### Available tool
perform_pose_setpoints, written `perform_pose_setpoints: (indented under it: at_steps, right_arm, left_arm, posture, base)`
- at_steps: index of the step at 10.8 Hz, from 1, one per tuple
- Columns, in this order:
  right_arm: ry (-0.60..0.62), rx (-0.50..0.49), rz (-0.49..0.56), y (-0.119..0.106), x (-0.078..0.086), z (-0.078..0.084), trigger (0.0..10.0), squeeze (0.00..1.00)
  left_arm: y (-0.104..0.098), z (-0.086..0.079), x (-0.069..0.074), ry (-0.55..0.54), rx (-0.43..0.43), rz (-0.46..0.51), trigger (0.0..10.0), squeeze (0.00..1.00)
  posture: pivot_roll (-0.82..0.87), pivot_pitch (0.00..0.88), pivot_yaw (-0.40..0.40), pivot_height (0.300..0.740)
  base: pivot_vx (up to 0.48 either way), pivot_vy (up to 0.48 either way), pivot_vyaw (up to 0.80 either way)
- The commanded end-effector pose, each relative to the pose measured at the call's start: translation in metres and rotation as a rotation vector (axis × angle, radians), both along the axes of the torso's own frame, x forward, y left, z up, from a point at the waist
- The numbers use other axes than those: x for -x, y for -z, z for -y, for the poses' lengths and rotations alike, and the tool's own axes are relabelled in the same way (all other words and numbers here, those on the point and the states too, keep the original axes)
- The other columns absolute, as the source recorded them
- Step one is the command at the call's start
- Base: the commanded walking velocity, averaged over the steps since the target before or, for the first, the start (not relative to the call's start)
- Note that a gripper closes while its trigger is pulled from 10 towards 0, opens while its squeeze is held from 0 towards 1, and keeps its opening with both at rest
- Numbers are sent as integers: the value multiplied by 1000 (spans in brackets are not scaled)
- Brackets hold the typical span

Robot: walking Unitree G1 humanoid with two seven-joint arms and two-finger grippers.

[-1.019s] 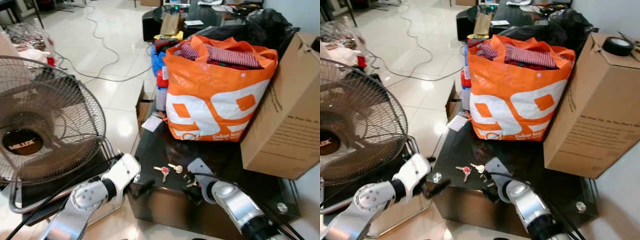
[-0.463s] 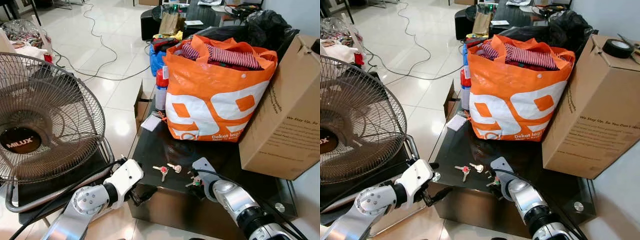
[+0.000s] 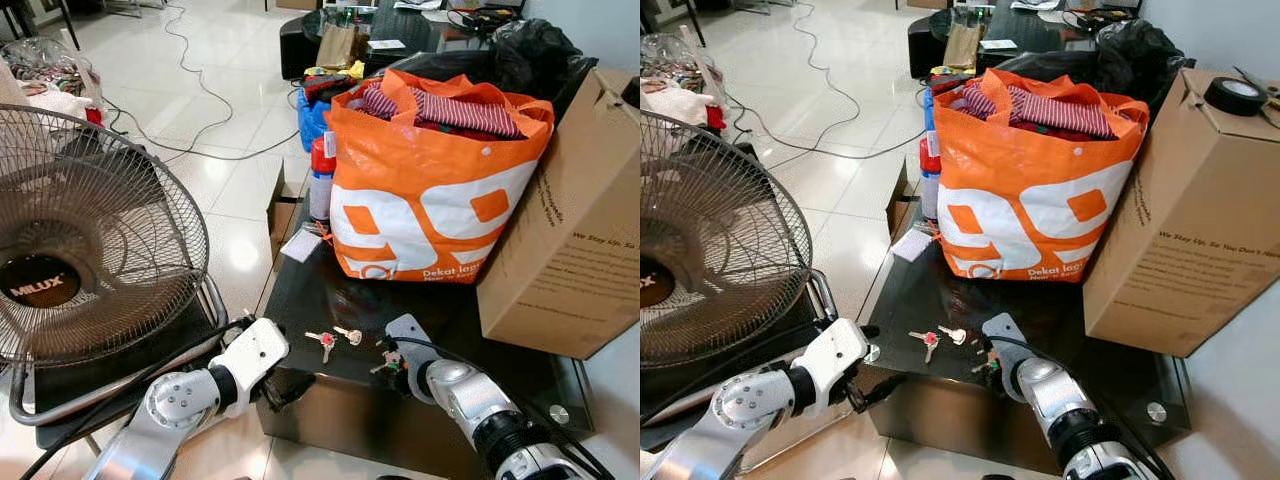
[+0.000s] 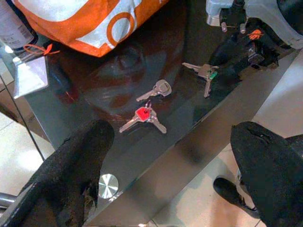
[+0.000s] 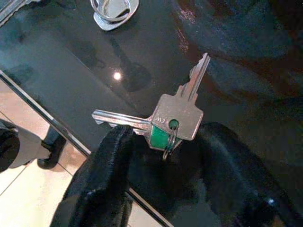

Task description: Hang keys on a hook

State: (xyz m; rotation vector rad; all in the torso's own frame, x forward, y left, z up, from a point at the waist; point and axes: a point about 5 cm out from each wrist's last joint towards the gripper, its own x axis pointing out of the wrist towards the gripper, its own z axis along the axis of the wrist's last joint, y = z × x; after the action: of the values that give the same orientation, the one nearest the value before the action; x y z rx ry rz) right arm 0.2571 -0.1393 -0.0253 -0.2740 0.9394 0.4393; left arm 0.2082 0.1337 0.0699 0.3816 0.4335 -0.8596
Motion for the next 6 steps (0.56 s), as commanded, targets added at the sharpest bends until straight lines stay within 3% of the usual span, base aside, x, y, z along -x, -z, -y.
perform_pose_setpoints:
  at_steps: [1, 6]
  right_arm:
    - [16, -3, 1, -1, -2, 4, 0, 0]
    - [22, -1, -3, 0, -4, 5, 0, 0]
  left_arm:
    - [-1, 1, -1, 15, -1, 3, 10000, 0]
    - [1, 1, -1, 20, -2, 0, 10000, 0]
  posture:
    - [-149, 0, -11, 740]
    - [-150, 0, -8, 740]
  base:
    - [0, 0, 0]
    - [0, 0, 0]
